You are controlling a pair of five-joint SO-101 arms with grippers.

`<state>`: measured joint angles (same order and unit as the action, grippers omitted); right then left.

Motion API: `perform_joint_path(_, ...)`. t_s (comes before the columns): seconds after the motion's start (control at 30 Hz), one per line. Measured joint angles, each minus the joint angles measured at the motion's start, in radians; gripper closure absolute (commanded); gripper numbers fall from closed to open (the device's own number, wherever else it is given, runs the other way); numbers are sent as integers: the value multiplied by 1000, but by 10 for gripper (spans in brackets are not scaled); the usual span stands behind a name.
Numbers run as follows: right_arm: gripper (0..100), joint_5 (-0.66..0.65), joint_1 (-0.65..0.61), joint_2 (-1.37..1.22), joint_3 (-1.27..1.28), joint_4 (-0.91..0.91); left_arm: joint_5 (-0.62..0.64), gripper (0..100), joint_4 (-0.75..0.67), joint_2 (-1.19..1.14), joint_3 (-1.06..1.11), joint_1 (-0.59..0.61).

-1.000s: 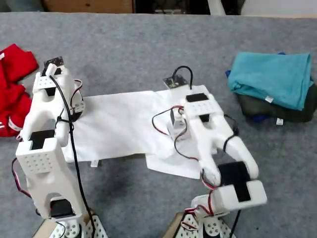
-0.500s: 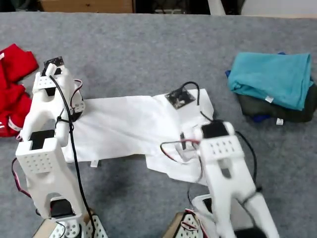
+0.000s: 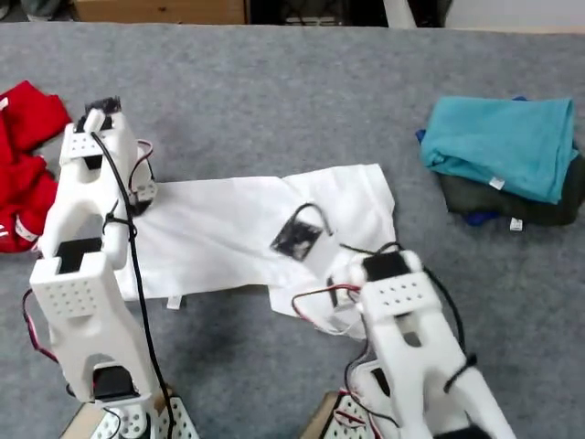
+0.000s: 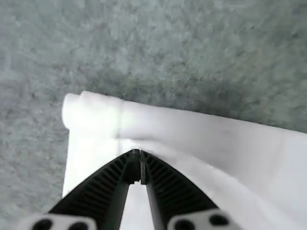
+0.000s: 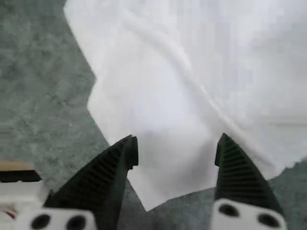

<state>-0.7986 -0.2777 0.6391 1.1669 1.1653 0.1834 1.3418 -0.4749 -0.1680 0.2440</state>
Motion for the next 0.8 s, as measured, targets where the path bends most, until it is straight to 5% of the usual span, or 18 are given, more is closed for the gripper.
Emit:
perform_joint_path(0.17, 754, 0, -26, -187, -2, -164, -2, 972, 18, 61, -2, 0)
perform_joint_path(0.3, 971, -35, -25, -325, -48, -227, -2, 972, 49, 98, -2, 0)
perform_joint_path(0.43, 980, -57, 34, -367, -147, -241, -31, 972, 68, 130, -2, 0)
perform_joint_path(0.8, 985, -72, 92, -496, -810, 239, -87, 972, 69, 150, -2, 32)
